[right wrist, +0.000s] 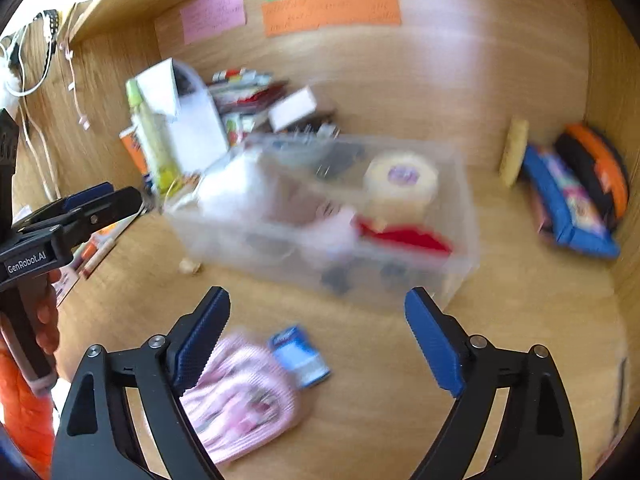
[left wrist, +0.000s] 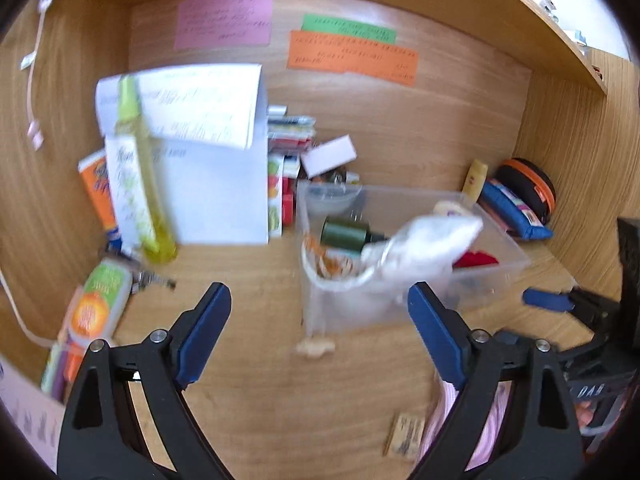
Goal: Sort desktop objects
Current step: 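Move both grippers toward the beige eraser and bagged pink rope, then grasp the beige eraser with the left gripper while the right grasps the bagged pink rope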
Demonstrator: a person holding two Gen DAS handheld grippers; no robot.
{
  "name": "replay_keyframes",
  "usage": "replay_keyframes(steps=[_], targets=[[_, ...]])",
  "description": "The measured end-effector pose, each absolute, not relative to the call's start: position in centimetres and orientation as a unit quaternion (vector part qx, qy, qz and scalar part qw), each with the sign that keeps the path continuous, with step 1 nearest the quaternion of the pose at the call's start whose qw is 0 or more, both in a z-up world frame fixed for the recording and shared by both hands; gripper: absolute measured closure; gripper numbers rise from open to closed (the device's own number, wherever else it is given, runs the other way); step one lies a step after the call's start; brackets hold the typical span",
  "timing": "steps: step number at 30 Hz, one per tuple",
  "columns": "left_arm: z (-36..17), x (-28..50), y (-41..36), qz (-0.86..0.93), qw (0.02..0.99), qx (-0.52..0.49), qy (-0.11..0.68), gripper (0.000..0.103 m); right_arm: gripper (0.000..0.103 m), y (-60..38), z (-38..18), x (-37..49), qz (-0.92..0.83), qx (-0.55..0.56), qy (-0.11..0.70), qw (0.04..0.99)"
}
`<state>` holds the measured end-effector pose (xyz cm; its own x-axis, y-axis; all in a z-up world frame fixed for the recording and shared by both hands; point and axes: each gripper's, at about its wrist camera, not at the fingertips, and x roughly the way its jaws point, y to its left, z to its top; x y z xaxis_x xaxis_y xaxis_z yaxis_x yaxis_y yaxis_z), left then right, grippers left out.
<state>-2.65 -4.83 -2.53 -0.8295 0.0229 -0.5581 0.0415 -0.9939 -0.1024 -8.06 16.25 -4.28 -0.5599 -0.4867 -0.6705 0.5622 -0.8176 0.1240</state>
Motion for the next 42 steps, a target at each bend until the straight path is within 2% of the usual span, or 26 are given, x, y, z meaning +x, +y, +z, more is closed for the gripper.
replay_keyframes(steps=[9,12,21,25,28,34,36,38,42], targets=[[-5.2,1.4,-6.2,-0.945,0.01,0.319,0.077,0.012,0.015,12.4,-7.6,-4.1,-0.868,0.397,0.076,0.29],[-5.8,2.4,-5.9,-0.943,0.009,0.324,0.077,0.012,0.015,11.8,-8.7,-2.9,-0.873,0.391,0.109,0.271],[-7.7,3.0,-2.7,-0.933,-0.026,0.354,0.051,0.012,0.013,16.8,-8.6,-2.2,-0.876,0.383,0.122,0.266],[-8.6,2.7,-1.2,-0.927,-0.045,0.371,0.042,0.012,0.013,19.6,-8.4,-2.9,-0.884,0.398,0.098,0.225],[-9.2,2.3,-0.4,-0.923,-0.053,0.38,0.036,0.012,0.013,19.9,-8.3,-2.8,-0.88,0.402,0.081,0.241],[-9.5,1.9,0.4,-0.922,-0.053,0.383,0.021,0.013,0.013,17.7,-9.2,-2.7,-0.875,0.399,0.124,0.243],[-9.5,1.9,0.6,-0.922,-0.058,0.382,0.015,0.015,0.013,17.2,-9.6,-2.8,-0.875,0.398,0.135,0.24],[-9.4,1.8,0.8,-0.922,-0.062,0.381,0.012,0.027,0.013,16.9,-9.9,-2.9,-0.875,0.399,0.142,0.236],[-9.7,1.4,1.2,-0.92,-0.067,0.387,0.004,0.043,0.013,17.0,-10.2,-3.2,-0.878,0.401,0.119,0.234]])
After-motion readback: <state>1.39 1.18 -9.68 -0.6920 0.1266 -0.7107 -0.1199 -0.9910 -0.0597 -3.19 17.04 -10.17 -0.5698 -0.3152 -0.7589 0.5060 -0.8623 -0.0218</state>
